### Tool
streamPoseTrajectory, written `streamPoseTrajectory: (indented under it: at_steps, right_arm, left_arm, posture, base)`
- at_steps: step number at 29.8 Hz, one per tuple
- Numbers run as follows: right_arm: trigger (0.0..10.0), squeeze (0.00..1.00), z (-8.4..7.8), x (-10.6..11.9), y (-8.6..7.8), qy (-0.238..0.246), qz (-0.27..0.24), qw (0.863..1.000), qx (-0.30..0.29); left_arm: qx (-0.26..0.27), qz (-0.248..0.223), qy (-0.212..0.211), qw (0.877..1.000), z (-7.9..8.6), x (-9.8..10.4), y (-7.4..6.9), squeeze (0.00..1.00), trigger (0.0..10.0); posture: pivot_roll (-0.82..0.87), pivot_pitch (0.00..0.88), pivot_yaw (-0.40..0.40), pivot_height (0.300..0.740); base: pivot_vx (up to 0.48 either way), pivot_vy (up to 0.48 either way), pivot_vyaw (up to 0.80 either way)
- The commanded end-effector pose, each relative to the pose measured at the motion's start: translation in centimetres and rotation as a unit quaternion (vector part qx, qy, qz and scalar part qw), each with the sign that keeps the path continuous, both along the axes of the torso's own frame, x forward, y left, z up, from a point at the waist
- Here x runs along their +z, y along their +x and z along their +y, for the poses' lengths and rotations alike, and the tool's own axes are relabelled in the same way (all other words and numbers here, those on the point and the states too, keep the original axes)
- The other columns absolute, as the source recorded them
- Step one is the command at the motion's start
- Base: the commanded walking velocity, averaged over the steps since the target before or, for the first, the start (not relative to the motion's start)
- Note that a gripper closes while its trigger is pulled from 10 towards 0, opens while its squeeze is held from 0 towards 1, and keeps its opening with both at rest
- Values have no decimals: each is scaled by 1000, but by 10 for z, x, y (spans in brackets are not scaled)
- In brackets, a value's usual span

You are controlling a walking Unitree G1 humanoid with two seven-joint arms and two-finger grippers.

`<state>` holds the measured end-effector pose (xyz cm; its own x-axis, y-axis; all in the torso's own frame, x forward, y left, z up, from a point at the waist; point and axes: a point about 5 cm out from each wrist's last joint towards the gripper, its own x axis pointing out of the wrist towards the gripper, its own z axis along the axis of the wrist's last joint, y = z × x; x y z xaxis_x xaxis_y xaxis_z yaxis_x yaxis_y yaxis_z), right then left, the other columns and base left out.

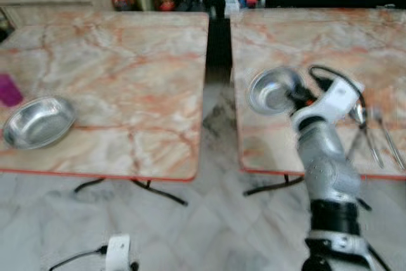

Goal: Setting the table

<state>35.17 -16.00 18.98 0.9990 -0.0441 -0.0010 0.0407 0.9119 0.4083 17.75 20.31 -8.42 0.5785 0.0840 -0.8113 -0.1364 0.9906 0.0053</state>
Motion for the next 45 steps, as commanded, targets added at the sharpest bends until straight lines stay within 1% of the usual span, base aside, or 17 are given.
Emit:
streamPoseTrajectory:
  at_steps: [1, 9, 16, 22, 29, 30, 39, 43, 44, 45]
  right_arm:
    - [10000, 0, -9, 5, 1, -1, -8, 1000, -15]
    - [10000, 0, -10, 7, 3, -18, -9, 1000, -11]
    - [10000, 0, -13, 8, 4, -20, -12, 1000, -15]
    - [10000, 0, -9, 5, 3, -16, -10, 1000, -11]
    - [10000, 0, -8, 4, 3, -13, -11, 1000, -11]
    - [10000, 0, -8, 4, 3, -12, -11, 1000, -9]
    - [10000, 0, -3, 2, 3, -11, -10, 1000, -4]
    - [10000, 0, -3, 2, 3, -11, -10, 1000, -2]
    - [10000, 0, -3, 1, 3, -10, -10, 1000, -2]
    - [10000, 0, -3, 1, 3, -10, -9, 1000, -1]
  left_arm:
    - [4, 12, -6, 1000, -3, -3, -6, 0, 10000]
    - [10, 10, -6, 1000, -2, -3, -6, 0, 10000]
    - [10, 9, -7, 1000, -3, -3, -6, 0, 10000]
    - [10, 11, -3, 1000, -2, -4, -7, 0, 10000]
    - [10, 11, -2, 1000, -2, -4, -8, 0, 10000]
    - [9, 12, -1, 1000, -2, -4, -8, 0, 10000]
    - [8, 11, 1, 1000, -1, -5, -10, 0, 10000]
    - [7, 7, 7, 1000, -1, -4, -9, 0, 10000]
    - [6, 5, 9, 1000, 0, -4, -9, 0, 10000]
    - [7, -17, 11, 1000, 4, 2, 2, 0, 10000]
  posture:
    - [-52, 104, 39, 740]
    - [-61, 94, 33, 740]
    - [-60, 82, 32, 740]
    - [-57, 76, 33, 740]
    - [-57, 73, 34, 740]
    - [-54, 59, 36, 740]
    - [-47, 42, 36, 740]
    - [-46, 38, 37, 740]
    - [-46, 38, 37, 740]
    - [-46, 38, 37, 740]
  base:
    - [0, 480, 0]
    - [0, 480, 0]
    - [0, 480, 0]
    - [0, 480, 0]
    - [0, 480, 0]
    - [0, 480, 0]
    - [0, 480, 0]
    - [0, 70, 0]
    - [0, 0, 0]
    - [0, 0, 0]
